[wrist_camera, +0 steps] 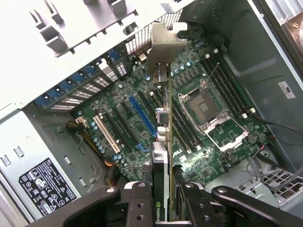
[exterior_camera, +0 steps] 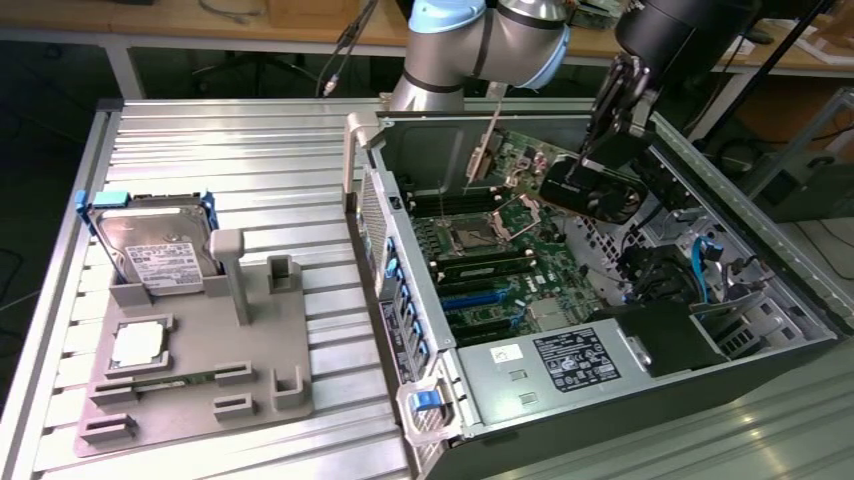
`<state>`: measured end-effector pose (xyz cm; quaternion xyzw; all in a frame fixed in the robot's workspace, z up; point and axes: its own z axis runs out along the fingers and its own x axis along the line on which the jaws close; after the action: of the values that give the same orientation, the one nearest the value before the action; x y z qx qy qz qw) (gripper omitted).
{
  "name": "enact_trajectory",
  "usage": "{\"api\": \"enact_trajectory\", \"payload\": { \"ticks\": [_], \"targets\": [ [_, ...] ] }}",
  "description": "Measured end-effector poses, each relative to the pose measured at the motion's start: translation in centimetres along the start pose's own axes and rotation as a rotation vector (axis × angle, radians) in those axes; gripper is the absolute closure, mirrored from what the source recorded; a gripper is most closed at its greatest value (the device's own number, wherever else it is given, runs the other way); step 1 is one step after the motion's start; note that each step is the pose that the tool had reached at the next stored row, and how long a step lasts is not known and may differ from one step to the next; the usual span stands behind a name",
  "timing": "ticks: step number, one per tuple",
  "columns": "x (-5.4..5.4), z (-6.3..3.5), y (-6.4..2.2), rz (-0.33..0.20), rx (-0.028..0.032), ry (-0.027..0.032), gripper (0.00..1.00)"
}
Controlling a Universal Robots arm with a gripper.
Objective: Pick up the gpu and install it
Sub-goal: 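Insert the gpu into the slot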
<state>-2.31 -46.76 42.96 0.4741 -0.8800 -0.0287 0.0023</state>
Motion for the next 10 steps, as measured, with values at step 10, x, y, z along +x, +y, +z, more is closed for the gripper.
{"api": "enact_trajectory", "payload": {
  "ticks": [10],
  "targets": [
    [0.0, 0.08, 0.0, -0.036, -0.0008, 0.0019, 0.73]
  ]
}}
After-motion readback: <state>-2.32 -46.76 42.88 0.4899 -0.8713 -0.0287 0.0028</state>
